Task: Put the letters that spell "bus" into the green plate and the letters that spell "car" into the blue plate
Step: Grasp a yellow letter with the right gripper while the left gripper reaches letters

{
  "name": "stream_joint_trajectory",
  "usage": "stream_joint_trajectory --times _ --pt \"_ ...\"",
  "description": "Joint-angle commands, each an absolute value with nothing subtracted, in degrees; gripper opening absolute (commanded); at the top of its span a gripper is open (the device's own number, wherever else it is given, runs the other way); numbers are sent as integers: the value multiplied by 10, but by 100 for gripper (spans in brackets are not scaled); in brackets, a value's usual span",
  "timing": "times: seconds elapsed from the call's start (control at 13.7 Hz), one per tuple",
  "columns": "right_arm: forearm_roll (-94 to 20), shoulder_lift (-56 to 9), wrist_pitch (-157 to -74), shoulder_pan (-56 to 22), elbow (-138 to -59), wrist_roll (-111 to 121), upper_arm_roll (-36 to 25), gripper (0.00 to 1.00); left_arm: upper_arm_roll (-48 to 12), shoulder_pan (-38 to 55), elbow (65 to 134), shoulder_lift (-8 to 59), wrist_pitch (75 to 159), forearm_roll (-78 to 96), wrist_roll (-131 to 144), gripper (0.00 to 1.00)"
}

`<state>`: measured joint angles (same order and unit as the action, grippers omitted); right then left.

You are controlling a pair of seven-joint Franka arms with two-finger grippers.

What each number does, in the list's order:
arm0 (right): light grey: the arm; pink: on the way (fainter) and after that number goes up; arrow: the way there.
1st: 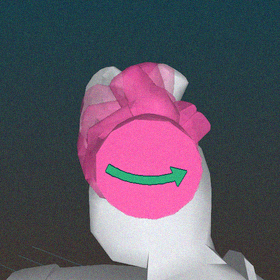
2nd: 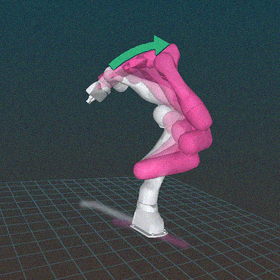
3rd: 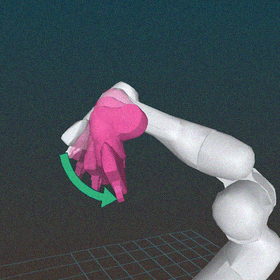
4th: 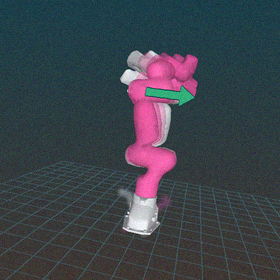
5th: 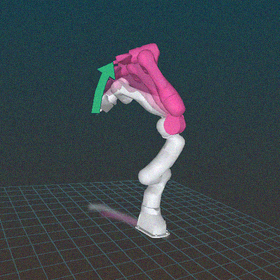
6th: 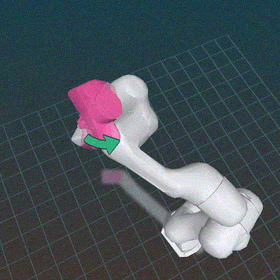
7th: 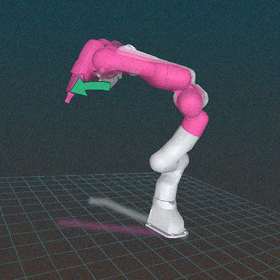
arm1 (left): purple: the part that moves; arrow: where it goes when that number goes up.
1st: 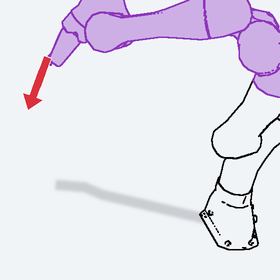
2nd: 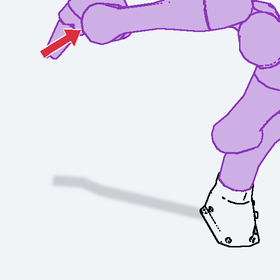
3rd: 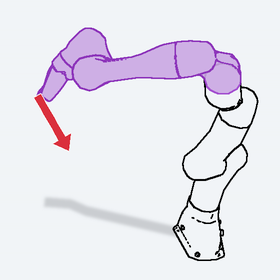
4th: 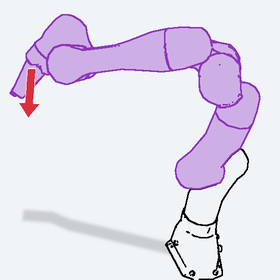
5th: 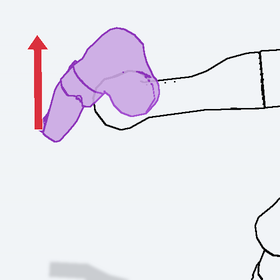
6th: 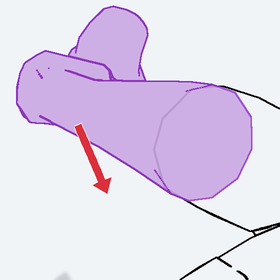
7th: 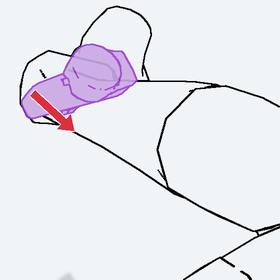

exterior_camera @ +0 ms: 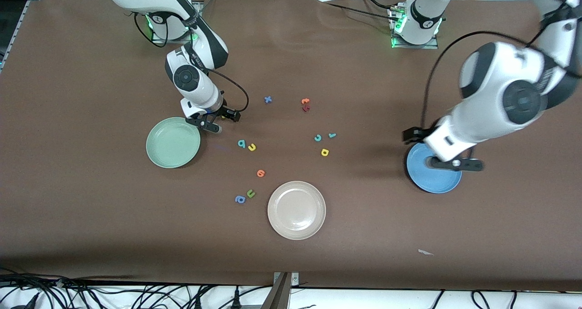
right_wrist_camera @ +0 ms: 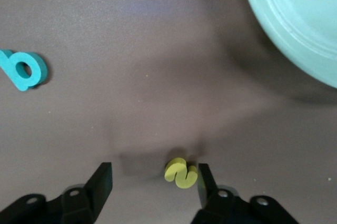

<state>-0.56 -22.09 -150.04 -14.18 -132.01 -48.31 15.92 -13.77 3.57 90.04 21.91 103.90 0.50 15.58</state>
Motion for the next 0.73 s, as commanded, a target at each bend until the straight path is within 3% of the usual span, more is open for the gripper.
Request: stream_joint_trajectory --times 0.0,0.29,0.44,0.66 --pt "-1 -226 -1504 -148 -1324 -490 153 69 -143 88 892 271 1090 14 243 100" --pt "-1 -234 -1504 -149 -1324 -490 147 67 -143 149 896 329 1176 14 295 100" --pt "0 -235 -1504 -148 -1325 -490 146 65 -143 168 932 337 1235 12 315 100" --pt "1 -235 -1504 -148 -1325 -490 146 38 -142 188 981 344 1318 8 340 100"
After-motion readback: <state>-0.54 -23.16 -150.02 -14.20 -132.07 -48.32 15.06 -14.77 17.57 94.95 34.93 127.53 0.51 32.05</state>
